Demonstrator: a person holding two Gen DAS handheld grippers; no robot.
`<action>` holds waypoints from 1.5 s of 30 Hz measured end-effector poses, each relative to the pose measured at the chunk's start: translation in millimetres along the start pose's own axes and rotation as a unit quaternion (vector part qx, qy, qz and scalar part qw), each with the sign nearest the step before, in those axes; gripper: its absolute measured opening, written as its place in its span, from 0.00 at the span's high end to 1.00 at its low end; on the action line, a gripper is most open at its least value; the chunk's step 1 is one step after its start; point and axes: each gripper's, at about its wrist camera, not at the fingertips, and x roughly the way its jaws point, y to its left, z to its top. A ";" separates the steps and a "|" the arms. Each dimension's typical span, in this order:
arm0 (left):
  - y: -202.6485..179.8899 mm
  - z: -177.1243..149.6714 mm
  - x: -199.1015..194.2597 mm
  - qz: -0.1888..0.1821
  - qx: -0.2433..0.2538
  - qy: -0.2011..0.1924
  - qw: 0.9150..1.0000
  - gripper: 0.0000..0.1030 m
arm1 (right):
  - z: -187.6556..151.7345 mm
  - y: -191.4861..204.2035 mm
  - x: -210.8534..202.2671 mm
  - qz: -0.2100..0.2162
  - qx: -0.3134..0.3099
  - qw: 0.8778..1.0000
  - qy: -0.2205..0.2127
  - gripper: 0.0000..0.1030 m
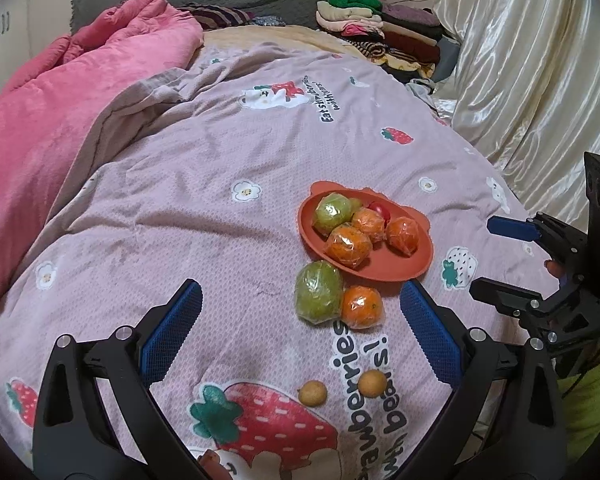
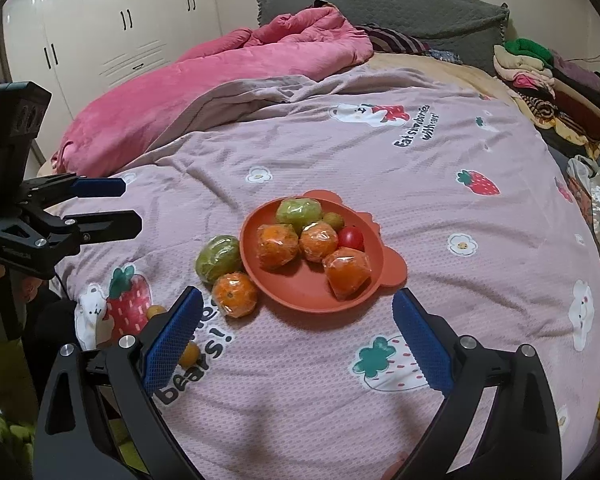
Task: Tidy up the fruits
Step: 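Withdraw both open tools from the plate back toward the loose fruits, then move both open tools toward the remaining wrapped orange and brown fruits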
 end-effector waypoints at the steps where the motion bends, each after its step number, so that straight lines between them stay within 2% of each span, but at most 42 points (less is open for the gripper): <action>1: 0.4 -1.2 -0.6 0.000 0.000 0.000 1.000 0.10 | -0.5 0.5 -0.1 0.000 0.000 1.000 0.000 0.07; 21: 7.9 -27.8 -5.3 0.005 -0.001 0.009 1.000 0.10 | -12.6 22.0 1.1 0.015 0.000 1.000 0.010 0.07; 45: -0.8 -65.1 5.8 0.008 0.012 0.034 0.999 0.10 | -31.6 26.6 12.3 0.019 0.025 0.999 0.025 0.07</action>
